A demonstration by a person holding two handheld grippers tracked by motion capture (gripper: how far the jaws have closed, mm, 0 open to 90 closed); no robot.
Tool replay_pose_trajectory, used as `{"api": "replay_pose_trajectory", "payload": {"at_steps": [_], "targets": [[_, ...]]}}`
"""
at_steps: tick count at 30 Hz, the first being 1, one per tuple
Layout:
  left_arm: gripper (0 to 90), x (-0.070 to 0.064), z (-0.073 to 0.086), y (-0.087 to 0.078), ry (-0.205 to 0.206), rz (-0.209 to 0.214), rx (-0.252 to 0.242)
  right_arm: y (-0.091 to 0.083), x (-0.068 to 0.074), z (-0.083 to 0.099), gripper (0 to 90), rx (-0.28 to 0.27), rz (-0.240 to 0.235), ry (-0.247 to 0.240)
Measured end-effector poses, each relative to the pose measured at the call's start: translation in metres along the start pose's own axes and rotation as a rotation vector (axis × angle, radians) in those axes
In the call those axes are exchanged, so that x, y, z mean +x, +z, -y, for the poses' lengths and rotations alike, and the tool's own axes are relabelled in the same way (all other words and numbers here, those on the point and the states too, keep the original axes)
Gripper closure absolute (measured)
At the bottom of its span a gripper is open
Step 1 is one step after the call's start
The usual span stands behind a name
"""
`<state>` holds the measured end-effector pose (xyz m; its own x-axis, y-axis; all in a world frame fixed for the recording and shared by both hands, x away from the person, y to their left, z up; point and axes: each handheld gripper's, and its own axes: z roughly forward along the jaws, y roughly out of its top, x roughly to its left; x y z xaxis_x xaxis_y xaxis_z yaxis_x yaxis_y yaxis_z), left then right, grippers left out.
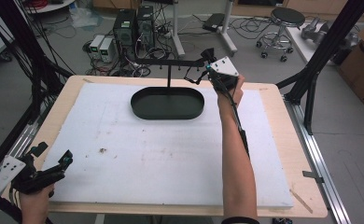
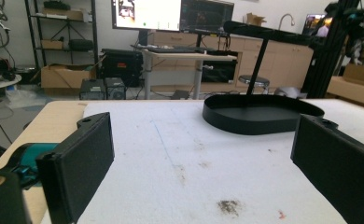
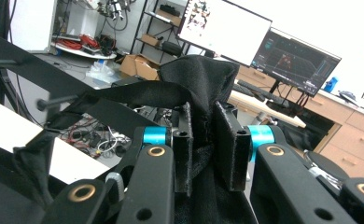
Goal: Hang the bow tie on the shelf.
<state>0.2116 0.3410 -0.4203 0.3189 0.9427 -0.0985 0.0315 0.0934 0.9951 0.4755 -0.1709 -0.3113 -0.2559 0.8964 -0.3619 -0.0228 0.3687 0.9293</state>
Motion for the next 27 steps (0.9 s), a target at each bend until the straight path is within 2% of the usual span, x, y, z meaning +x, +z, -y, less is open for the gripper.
{"api": "replay_pose_trajectory", "payload": {"at_steps": [3,5,10,11,12,16,19,27], "targets": [[6.4,0.000,-0.001,-0.001,0.000,-0.005,-0.004,0.007,0.001,0.008,77.2,0.011,0.002,-0.007],[6.4,0.000,0.000,0.000,0.001,-0.008,-0.003,0.011,0.002,0.012,76.9,0.016,-0.005,0.006],[6.4,0.001,0.002,0.001,0.003,-0.011,0.010,0.017,0.004,0.019,75.7,0.030,-0.007,-0.008],[6.4,0.001,0.002,0.001,0.003,-0.012,0.010,0.021,0.004,0.023,74.5,0.054,-0.004,-0.002],[6.4,0.001,0.002,0.001,0.003,-0.012,0.010,0.021,0.004,0.023,74.5,0.054,-0.004,-0.002],[6.4,0.001,0.003,0.000,0.003,-0.016,0.013,0.022,0.002,0.026,58.9,0.061,0.001,0.004],[6.4,0.002,0.003,0.000,0.003,-0.022,0.020,0.020,0.001,0.025,50.6,0.059,0.004,-0.009],[6.4,0.001,0.002,0.000,0.001,-0.017,0.016,0.003,-0.004,0.010,28.4,0.021,0.035,0.058]]}}
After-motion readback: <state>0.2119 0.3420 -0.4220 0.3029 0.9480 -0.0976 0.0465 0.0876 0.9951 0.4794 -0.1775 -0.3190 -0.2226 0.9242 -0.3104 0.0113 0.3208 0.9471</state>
